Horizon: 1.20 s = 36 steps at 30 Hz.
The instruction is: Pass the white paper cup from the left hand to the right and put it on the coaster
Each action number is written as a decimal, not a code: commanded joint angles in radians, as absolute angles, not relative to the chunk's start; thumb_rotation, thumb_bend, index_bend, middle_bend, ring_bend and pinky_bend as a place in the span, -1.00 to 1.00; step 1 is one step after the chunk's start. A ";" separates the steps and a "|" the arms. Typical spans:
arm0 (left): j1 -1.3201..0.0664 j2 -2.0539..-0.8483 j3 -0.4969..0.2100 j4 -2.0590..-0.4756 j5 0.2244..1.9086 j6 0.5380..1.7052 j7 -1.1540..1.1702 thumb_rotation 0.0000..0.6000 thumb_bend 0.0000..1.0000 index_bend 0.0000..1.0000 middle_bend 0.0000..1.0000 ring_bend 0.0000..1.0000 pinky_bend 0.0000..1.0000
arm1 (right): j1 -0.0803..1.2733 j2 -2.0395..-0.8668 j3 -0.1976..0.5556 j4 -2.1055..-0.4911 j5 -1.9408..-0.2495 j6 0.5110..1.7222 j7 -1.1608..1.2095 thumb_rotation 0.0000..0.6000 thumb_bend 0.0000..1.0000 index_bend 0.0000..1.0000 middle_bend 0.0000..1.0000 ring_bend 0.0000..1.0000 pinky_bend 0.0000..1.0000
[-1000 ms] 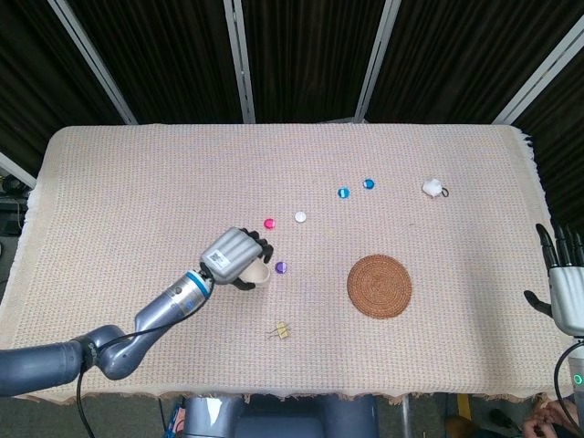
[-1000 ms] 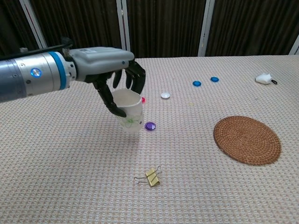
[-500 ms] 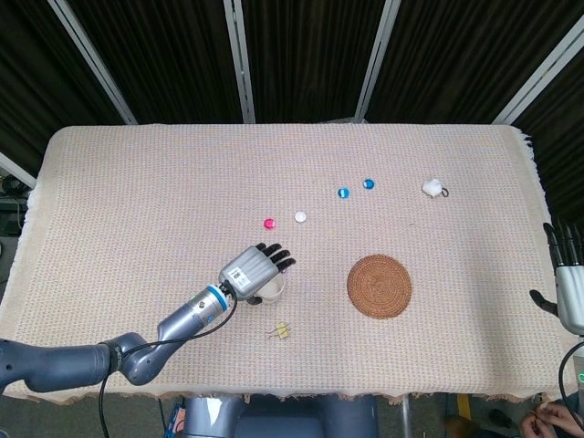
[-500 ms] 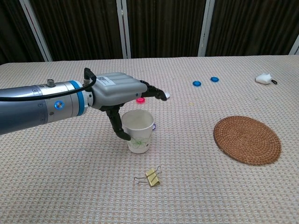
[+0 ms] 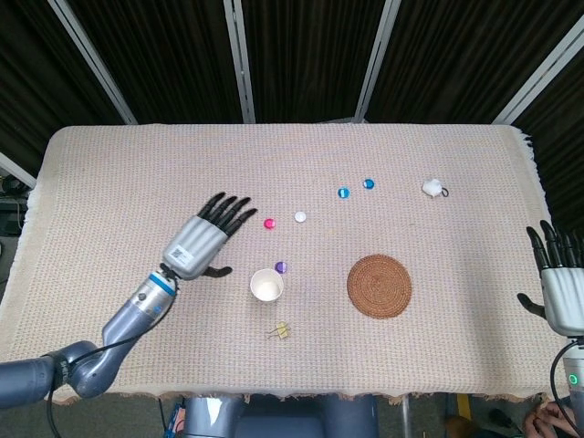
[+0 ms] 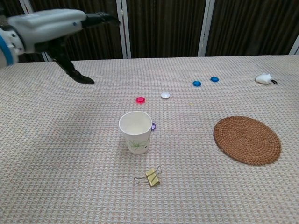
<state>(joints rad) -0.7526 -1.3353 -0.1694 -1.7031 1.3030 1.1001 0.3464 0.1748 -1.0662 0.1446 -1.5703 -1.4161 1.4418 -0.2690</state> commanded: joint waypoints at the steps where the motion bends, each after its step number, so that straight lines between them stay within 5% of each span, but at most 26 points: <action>1: -0.634 -1.249 -0.168 -1.729 1.261 1.224 0.284 1.00 -1.00 -1.00 -1.00 -1.00 -1.00 | 0.202 -1.070 0.132 -1.585 -1.434 1.393 -0.259 1.00 -1.00 -1.00 -1.00 -1.00 -1.00; 14: -0.375 -1.173 -0.129 -1.701 1.164 1.497 0.239 1.00 -1.00 -1.00 -1.00 -1.00 -1.00 | 0.455 -1.105 0.121 -1.680 -1.546 1.042 -0.175 1.00 -1.00 -1.00 -1.00 -1.00 -1.00; 25: -0.343 -1.158 -0.126 -1.662 1.163 1.478 0.207 1.00 -1.00 -1.00 -1.00 -1.00 -1.00 | 0.782 -1.334 0.201 -1.606 -1.604 0.731 -0.084 1.00 -1.00 -1.00 -0.97 -1.00 -1.00; 36: -0.345 -1.168 -0.136 -1.626 1.140 1.428 0.219 1.00 -1.00 -1.00 -1.00 -1.00 -1.00 | 0.985 -1.583 0.237 -1.418 -1.601 0.605 -0.140 1.00 -1.00 -1.00 -0.92 -1.00 -1.00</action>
<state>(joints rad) -0.3450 -1.1674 -0.1349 -1.6271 1.1421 1.4299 0.2190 0.9556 -1.5451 0.2298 -1.4550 -1.6050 0.6343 -0.1167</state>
